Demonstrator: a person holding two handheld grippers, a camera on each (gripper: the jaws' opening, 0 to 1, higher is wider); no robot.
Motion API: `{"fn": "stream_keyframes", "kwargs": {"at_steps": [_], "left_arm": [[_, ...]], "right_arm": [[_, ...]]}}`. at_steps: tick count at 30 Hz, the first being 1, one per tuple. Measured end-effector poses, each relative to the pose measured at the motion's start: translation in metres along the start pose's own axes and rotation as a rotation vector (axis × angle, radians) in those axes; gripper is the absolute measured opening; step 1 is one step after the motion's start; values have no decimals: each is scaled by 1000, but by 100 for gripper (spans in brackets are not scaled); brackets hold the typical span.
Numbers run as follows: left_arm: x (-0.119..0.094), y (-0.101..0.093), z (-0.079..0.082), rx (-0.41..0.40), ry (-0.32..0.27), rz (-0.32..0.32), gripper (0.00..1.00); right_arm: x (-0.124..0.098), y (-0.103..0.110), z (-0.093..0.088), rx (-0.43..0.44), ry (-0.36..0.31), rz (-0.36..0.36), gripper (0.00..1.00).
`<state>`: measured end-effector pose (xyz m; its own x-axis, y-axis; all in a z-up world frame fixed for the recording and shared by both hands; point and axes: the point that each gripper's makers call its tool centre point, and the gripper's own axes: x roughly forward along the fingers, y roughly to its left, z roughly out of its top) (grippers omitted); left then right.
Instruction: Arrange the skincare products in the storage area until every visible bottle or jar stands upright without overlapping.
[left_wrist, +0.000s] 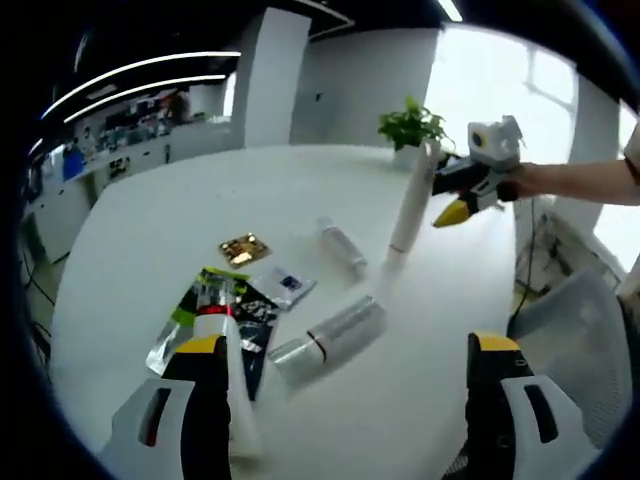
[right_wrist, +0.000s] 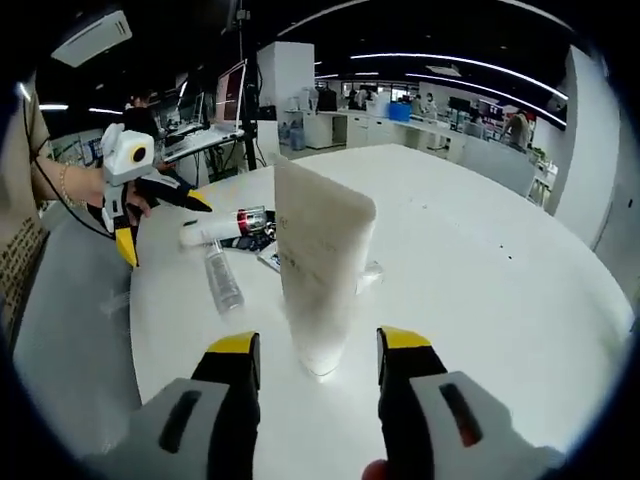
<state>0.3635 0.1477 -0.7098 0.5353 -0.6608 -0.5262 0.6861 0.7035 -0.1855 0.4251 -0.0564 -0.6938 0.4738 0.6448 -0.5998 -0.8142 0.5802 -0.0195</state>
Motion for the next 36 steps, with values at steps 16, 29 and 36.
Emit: {"fn": "stream_keyframes", "kwargs": {"at_steps": [16,29,36], "left_arm": [[2,6,-9,-60,-1,16,97],[3,11,-16,-85,3,22,96],[4,12,-13,-87,-3,25,96]], "right_arm": [[18,6,-2,-125,50,189,26],[31,22,6,-164,35,282,21],[42,36,14,-195,33,327,21]]}}
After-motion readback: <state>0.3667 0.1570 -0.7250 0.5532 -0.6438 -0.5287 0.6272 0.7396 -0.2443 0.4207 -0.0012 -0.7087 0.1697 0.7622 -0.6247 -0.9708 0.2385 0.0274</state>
